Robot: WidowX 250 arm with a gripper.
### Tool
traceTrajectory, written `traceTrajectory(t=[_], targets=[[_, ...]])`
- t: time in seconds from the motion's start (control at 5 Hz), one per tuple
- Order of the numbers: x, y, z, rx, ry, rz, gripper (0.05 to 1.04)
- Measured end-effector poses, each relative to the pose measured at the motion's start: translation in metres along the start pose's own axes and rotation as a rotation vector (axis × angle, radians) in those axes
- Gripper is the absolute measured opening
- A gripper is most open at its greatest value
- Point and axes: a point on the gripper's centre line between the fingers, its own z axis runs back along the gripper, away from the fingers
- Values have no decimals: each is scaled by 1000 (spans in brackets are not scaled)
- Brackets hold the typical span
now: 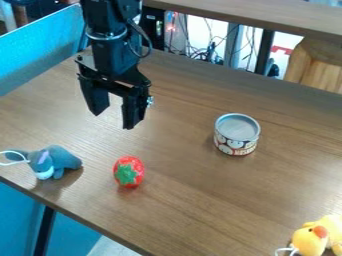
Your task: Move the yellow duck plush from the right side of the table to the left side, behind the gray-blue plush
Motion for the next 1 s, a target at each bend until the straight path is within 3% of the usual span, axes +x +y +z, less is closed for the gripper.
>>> traceTrajectory(t=[0.2,0.4,0.8,1.0], targets=[[-3,-1,-8,-4,33,1,997],[4,-35,-5,-13,59,-63,997],[15,-127,-4,-16,77,-211,997],[20,-175,-23,-38,117,-283,997]])
